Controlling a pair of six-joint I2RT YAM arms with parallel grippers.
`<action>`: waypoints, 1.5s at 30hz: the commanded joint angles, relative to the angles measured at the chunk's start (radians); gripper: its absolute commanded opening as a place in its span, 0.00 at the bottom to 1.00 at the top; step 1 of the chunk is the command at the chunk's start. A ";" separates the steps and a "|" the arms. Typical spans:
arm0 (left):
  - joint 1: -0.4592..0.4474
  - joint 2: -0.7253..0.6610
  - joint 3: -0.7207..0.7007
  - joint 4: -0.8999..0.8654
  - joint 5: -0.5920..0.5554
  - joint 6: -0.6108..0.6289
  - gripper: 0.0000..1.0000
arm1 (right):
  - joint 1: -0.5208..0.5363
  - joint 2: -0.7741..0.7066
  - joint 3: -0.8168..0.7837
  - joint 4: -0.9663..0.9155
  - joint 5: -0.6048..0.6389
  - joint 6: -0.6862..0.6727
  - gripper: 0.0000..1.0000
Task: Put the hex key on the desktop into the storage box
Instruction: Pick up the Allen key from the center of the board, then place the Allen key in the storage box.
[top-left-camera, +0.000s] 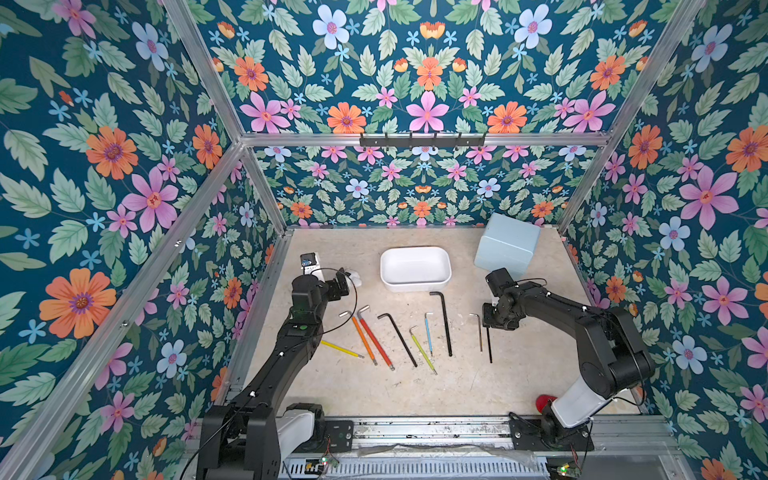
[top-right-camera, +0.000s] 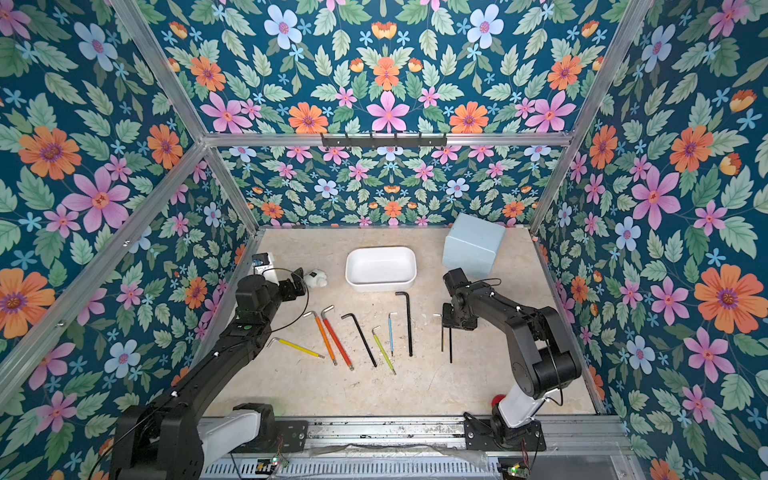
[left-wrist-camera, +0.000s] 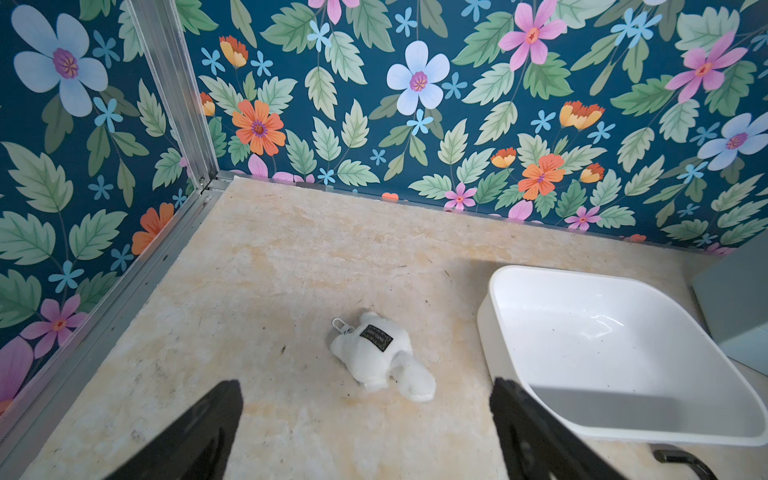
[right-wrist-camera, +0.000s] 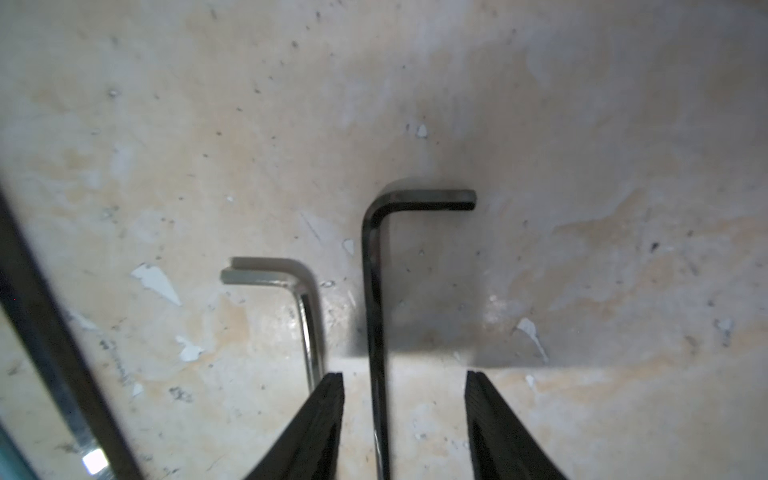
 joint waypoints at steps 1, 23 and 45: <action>-0.003 0.000 0.007 -0.010 -0.013 0.007 1.00 | 0.010 0.019 -0.004 0.000 0.002 -0.004 0.52; -0.020 -0.020 0.009 -0.032 -0.051 0.018 0.99 | 0.062 0.084 0.000 -0.110 0.089 0.016 0.00; -0.026 -0.030 0.014 -0.033 -0.056 0.014 0.99 | 0.064 0.045 0.448 -0.142 -0.032 -0.518 0.00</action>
